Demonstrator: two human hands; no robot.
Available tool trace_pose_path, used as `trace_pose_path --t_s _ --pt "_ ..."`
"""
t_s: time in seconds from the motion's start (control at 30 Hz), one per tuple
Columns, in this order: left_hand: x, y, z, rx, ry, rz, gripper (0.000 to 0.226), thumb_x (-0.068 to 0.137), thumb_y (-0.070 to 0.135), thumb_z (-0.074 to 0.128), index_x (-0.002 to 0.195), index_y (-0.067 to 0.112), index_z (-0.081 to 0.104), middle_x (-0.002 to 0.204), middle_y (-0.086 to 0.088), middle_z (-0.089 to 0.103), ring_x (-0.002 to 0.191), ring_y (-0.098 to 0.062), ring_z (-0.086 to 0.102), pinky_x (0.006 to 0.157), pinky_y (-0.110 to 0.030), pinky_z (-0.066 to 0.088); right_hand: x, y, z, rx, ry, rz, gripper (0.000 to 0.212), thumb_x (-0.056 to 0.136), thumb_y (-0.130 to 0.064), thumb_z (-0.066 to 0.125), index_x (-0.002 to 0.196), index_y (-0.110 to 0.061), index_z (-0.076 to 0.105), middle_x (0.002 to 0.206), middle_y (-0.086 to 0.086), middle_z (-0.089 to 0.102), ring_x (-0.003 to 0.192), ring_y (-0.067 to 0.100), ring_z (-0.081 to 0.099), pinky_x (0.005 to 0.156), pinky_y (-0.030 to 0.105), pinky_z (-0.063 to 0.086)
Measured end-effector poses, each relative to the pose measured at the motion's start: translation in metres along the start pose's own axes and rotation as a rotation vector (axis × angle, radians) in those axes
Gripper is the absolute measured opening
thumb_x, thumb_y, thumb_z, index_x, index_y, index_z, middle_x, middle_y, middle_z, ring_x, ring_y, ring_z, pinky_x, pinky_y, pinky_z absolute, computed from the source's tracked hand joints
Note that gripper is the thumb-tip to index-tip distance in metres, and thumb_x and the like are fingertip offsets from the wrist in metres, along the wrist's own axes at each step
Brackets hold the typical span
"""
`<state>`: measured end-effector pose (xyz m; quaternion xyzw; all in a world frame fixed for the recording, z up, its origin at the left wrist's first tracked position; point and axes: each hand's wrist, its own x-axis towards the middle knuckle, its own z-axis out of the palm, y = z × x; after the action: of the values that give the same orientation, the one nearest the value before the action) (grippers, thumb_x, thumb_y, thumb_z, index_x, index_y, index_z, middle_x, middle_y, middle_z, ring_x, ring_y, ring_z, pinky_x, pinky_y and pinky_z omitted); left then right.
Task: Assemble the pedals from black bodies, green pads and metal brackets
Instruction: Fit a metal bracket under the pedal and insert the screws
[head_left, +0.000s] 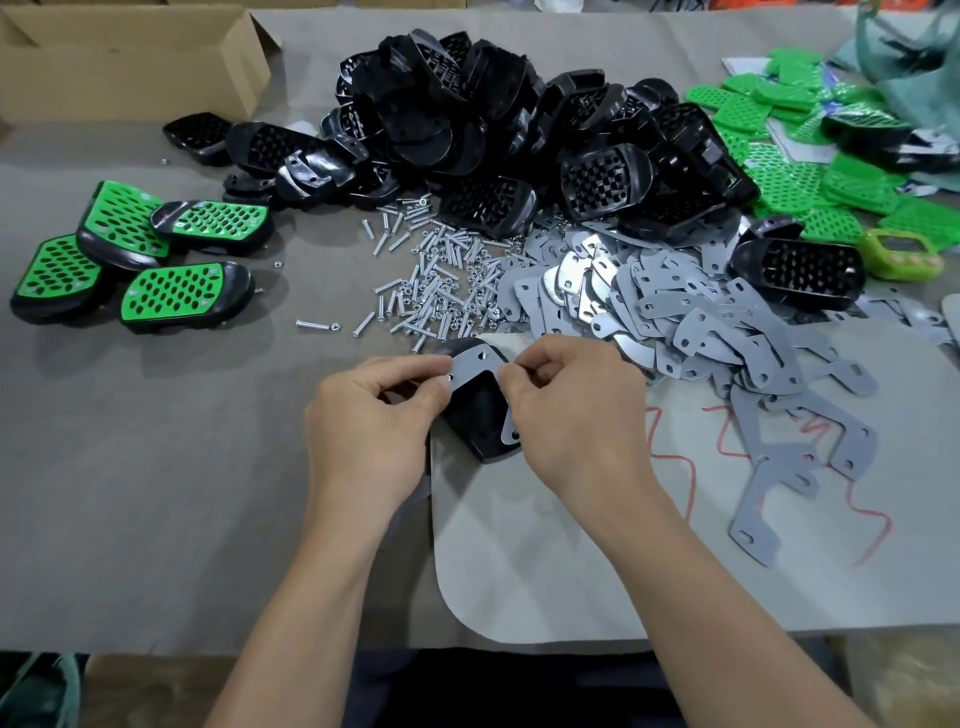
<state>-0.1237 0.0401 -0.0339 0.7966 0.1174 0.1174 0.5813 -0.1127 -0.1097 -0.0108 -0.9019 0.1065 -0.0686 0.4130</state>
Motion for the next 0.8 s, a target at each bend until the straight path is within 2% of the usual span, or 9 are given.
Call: trace_pose_path --t_s 0.07,0.17,0.27,0.37,0.47,0.53,0.6,0.7,0.8 --pt "-0.002 -0.001 0.001 0.053 0.042 0.040 0.026 0.073 0.031 0.079 0.084 0.055 0.077 0.086 0.026 0.072 0.064 0.000 0.059 0.067 -0.019 0.045 -0.002 0.000 0.003 -0.029 0.039 -0.029 0.017 0.086 -0.030 0.070 0.071 -0.022 0.069 0.057 -0.009 0.058 0.064 0.015 0.059 0.065 0.028 0.047" --pt "-0.002 0.000 0.002 0.137 0.114 0.075 0.028 0.074 0.027 0.084 0.083 0.052 0.076 0.100 0.027 0.067 0.085 0.005 0.063 0.070 -0.006 0.041 0.000 0.003 0.004 0.000 0.023 -0.014 0.018 0.085 -0.031 0.071 0.070 -0.022 0.068 0.058 -0.009 0.059 0.063 0.011 0.057 0.063 0.027 0.044" --pt "-0.007 0.003 0.000 0.164 0.105 0.062 0.029 0.078 0.024 0.085 0.091 0.048 0.076 0.099 0.026 0.067 0.085 0.005 0.060 0.074 -0.010 0.044 0.006 0.006 -0.001 0.055 -0.065 0.050 0.020 0.084 -0.031 0.071 0.066 -0.023 0.069 0.053 -0.011 0.063 0.056 0.007 0.057 0.057 0.024 0.042" --pt "-0.026 0.012 0.002 0.250 0.125 0.161 0.013 0.075 0.036 0.081 0.087 0.042 0.077 0.088 0.022 0.065 0.082 -0.003 0.060 0.070 -0.012 0.040 0.011 0.005 -0.007 0.049 -0.161 0.068 0.023 0.082 -0.026 0.068 0.059 -0.021 0.069 0.047 -0.016 0.062 0.053 -0.001 0.057 0.049 0.015 0.036" --pt "-0.047 0.016 0.008 0.293 -0.024 0.161 0.019 0.065 0.049 0.081 0.082 0.043 0.076 0.083 0.020 0.060 0.074 -0.005 0.057 0.063 -0.009 0.037 0.019 0.003 -0.011 0.020 -0.194 0.083 0.016 0.077 -0.028 0.070 0.061 -0.024 0.072 0.044 -0.012 0.059 0.046 0.002 0.053 0.042 0.016 0.035" --pt "-0.055 0.014 0.013 0.272 -0.107 0.120 0.030 0.062 0.037 0.091 0.085 0.046 0.074 0.084 0.020 0.056 0.073 -0.004 0.056 0.063 -0.007 0.037 0.021 0.002 -0.012 0.018 -0.203 0.074 0.012 0.074 -0.028 0.070 0.063 -0.033 0.072 0.042 -0.009 0.056 0.042 0.006 0.049 0.038 0.015 0.031" --pt "-0.056 0.013 0.018 0.259 -0.080 0.078 0.041 0.062 0.024 0.094 0.085 0.049 0.071 0.083 0.020 0.053 0.071 -0.002 0.054 0.062 -0.009 0.037 0.021 0.002 -0.011 0.013 -0.193 0.075 0.013 0.073 -0.027 0.069 0.062 -0.033 0.071 0.041 -0.007 0.054 0.041 0.008 0.047 0.037 0.015 0.030" --pt "-0.056 0.012 0.026 0.231 -0.011 0.037 0.042 0.063 0.017 0.092 0.077 0.048 0.067 0.078 0.021 0.051 0.066 -0.002 0.051 0.059 -0.011 0.035 0.019 0.002 -0.007 0.012 -0.148 0.094 0.020 0.074 -0.028 0.068 0.057 -0.018 0.068 0.045 -0.004 0.058 0.043 0.011 0.047 0.047 0.023 0.038" --pt "-0.055 0.014 0.029 0.238 0.019 -0.006 0.041 0.065 0.018 0.091 0.071 0.049 0.064 0.076 0.019 0.052 0.066 -0.007 0.051 0.057 -0.014 0.034 0.018 0.003 -0.004 0.012 -0.123 0.092 0.025 0.075 -0.028 0.069 0.056 -0.012 0.066 0.048 0.000 0.059 0.046 0.012 0.048 0.050 0.025 0.042"
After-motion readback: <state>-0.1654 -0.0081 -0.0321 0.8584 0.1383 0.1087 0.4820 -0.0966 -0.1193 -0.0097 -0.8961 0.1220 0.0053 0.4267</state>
